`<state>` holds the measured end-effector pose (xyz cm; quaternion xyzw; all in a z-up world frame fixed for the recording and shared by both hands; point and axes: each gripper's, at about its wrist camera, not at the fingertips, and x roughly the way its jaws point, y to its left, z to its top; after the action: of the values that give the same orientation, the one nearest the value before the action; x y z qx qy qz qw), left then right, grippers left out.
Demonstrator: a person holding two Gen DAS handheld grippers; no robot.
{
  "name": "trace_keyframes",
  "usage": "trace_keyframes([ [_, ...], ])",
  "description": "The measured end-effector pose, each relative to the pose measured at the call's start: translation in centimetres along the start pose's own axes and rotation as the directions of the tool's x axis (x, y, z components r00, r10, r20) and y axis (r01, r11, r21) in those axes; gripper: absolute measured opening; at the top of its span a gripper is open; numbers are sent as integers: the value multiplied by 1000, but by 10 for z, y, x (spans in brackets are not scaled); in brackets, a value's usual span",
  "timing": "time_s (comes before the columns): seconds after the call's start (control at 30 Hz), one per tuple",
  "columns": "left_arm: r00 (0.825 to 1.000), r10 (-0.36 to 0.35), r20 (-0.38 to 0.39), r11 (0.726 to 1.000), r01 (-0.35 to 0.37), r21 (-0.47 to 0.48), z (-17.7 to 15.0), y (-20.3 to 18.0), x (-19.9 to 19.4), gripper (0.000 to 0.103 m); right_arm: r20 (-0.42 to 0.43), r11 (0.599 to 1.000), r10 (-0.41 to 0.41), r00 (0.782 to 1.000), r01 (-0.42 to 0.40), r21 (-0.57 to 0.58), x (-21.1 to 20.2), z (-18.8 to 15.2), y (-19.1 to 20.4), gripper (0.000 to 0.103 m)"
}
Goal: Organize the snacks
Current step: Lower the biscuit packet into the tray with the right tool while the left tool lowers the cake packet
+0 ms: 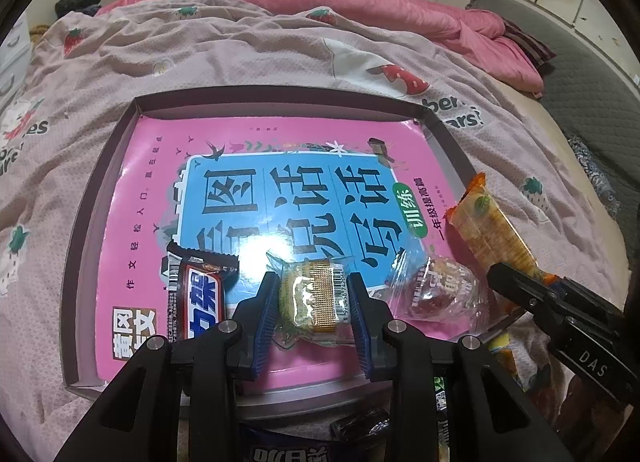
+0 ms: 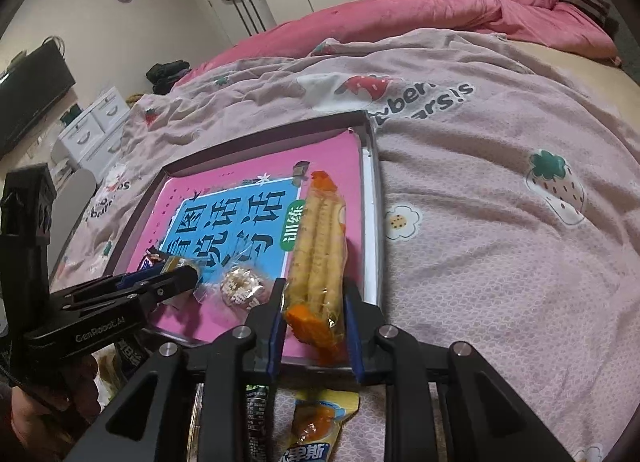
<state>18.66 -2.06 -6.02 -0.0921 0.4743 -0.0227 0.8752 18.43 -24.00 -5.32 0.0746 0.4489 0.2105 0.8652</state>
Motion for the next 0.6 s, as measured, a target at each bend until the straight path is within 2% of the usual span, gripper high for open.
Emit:
trace_keyframes([
  [0.4, 1000, -10, 4, 1000, 10, -2, 0, 0, 0, 36, 32, 1000, 16, 999, -16, 1, -8, 2, -1, 30],
  [0.6, 1000, -19, 1, 1000, 19, -7, 0, 1, -1, 36, 49, 1000, -14, 999, 16, -25, -11, 1, 0, 30],
])
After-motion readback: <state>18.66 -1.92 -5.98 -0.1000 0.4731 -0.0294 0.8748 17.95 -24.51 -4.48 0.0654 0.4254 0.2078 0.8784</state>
